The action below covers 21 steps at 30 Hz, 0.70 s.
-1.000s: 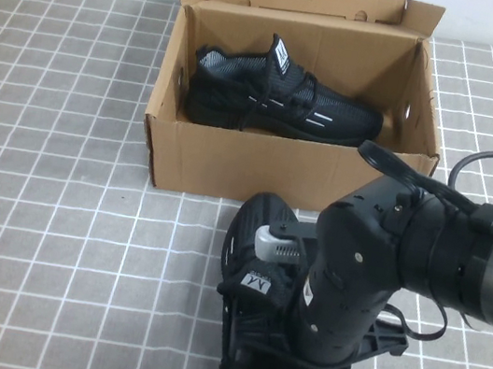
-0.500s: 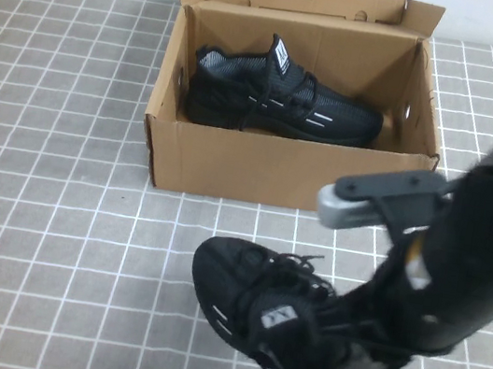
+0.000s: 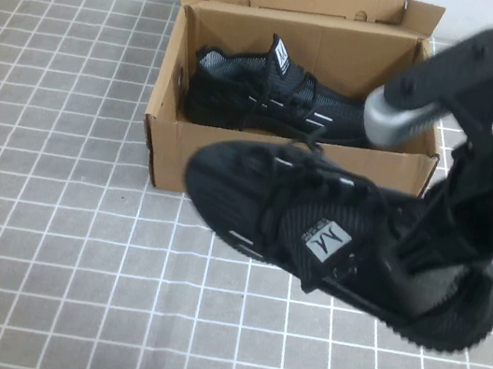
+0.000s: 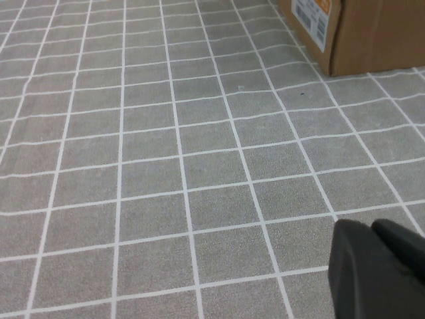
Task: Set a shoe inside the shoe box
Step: Hand over the shoe
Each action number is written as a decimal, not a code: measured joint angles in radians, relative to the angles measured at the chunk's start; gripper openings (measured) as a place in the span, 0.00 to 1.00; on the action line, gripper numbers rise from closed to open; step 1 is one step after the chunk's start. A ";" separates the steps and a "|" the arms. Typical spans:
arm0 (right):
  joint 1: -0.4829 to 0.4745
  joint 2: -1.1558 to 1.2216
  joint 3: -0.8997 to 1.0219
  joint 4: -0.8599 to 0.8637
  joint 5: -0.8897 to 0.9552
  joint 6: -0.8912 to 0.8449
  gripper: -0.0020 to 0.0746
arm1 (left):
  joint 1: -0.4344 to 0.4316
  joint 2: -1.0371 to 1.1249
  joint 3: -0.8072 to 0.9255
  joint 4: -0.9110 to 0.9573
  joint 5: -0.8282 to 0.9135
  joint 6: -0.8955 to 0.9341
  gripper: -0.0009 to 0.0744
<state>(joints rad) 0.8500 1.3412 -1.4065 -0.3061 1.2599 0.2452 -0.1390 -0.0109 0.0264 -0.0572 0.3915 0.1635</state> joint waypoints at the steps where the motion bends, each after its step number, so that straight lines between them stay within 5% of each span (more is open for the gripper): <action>1: 0.000 0.000 -0.012 0.000 -0.010 -0.016 0.02 | 0.000 0.000 0.000 0.000 0.000 0.000 0.01; 21: 0.000 0.085 -0.081 0.023 -0.058 -0.270 0.02 | 0.000 0.000 0.000 0.011 0.000 0.018 0.01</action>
<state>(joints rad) 0.8500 1.4261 -1.4880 -0.2831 1.2015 -0.0248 -0.1390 -0.0109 0.0264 -0.0460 0.3915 0.1815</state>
